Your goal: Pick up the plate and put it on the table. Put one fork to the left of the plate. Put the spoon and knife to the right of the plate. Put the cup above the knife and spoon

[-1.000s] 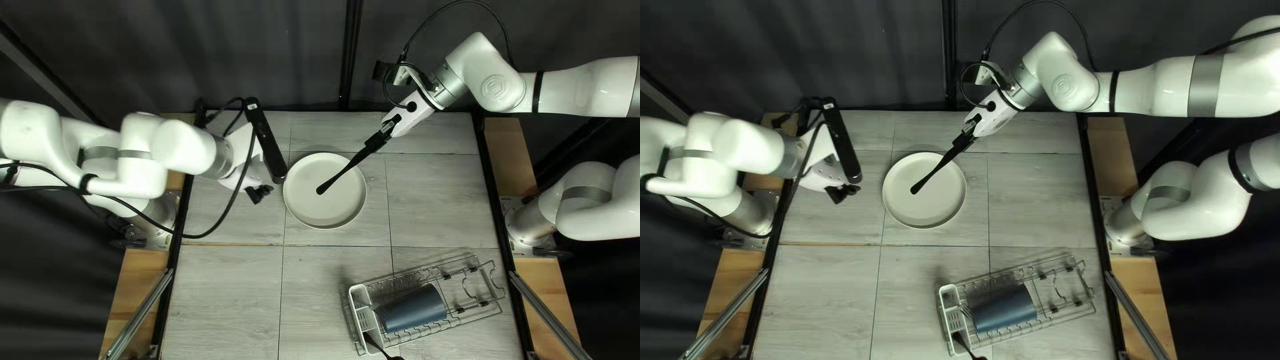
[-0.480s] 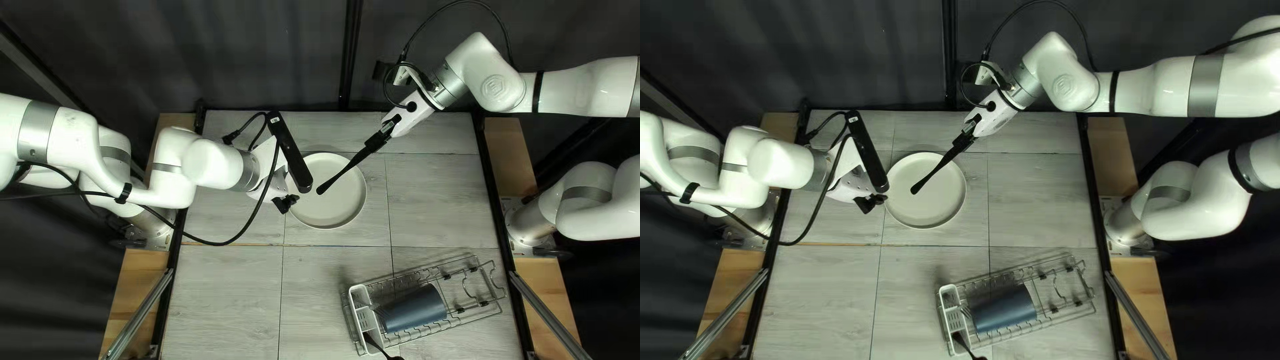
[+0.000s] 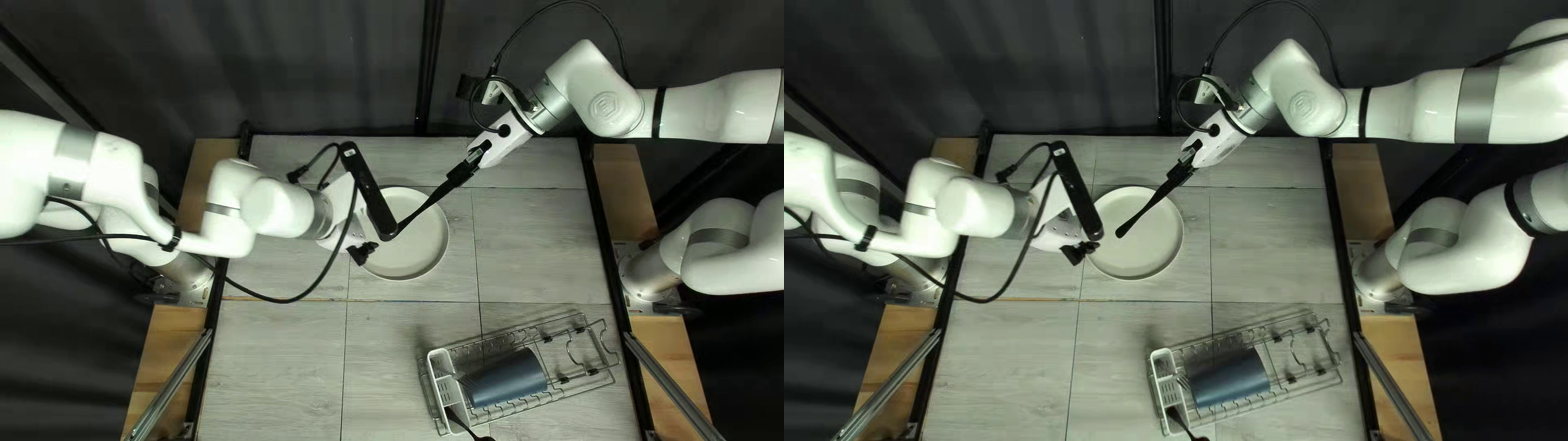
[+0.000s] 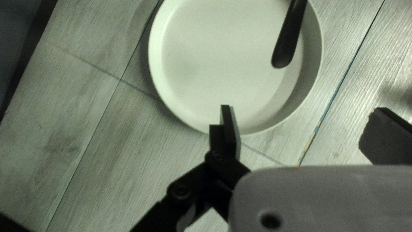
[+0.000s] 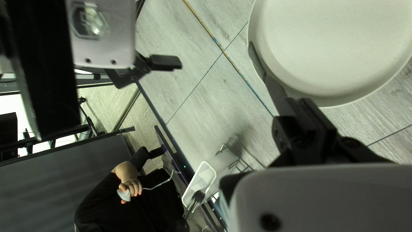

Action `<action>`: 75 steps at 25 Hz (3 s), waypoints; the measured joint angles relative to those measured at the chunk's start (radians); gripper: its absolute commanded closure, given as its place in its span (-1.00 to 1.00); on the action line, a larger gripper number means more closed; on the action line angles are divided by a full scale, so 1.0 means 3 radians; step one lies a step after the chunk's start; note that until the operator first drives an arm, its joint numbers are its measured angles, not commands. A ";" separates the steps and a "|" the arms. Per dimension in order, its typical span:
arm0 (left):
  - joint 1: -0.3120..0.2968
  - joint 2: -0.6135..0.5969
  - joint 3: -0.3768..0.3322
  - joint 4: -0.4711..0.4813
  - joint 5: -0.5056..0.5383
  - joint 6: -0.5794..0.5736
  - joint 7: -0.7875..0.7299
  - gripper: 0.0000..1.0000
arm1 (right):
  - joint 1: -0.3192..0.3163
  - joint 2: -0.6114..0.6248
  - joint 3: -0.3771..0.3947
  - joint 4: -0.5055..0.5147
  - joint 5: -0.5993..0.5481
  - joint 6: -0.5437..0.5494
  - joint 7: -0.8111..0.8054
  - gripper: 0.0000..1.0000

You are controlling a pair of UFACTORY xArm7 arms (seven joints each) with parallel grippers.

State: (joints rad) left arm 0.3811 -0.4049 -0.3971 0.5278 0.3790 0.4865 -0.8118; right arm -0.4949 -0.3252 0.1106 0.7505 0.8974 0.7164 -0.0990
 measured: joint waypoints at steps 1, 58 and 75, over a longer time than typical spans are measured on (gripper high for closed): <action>0.0034 0.0006 -0.0027 -0.0009 0.0053 -0.0049 -0.0045 -1.00 | 0.0000 0.0000 0.0000 0.0000 0.0000 0.0000 0.0000 1.00; 0.1008 0.1114 -0.0792 0.0595 0.2856 -0.0052 -0.2213 1.00 | 0.0000 0.0000 0.0000 0.0000 0.0000 0.0000 0.0000 -1.00; -0.0343 -0.0633 -0.0079 -0.0448 0.0681 0.0731 -0.0813 1.00 | 0.0000 0.0000 0.0000 0.0000 0.0000 0.0000 0.0000 -1.00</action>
State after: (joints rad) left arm 0.2782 -0.5948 -0.4209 0.3933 0.5834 0.7058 -1.0556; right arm -0.4949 -0.3253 0.1106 0.7505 0.8974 0.7164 -0.0990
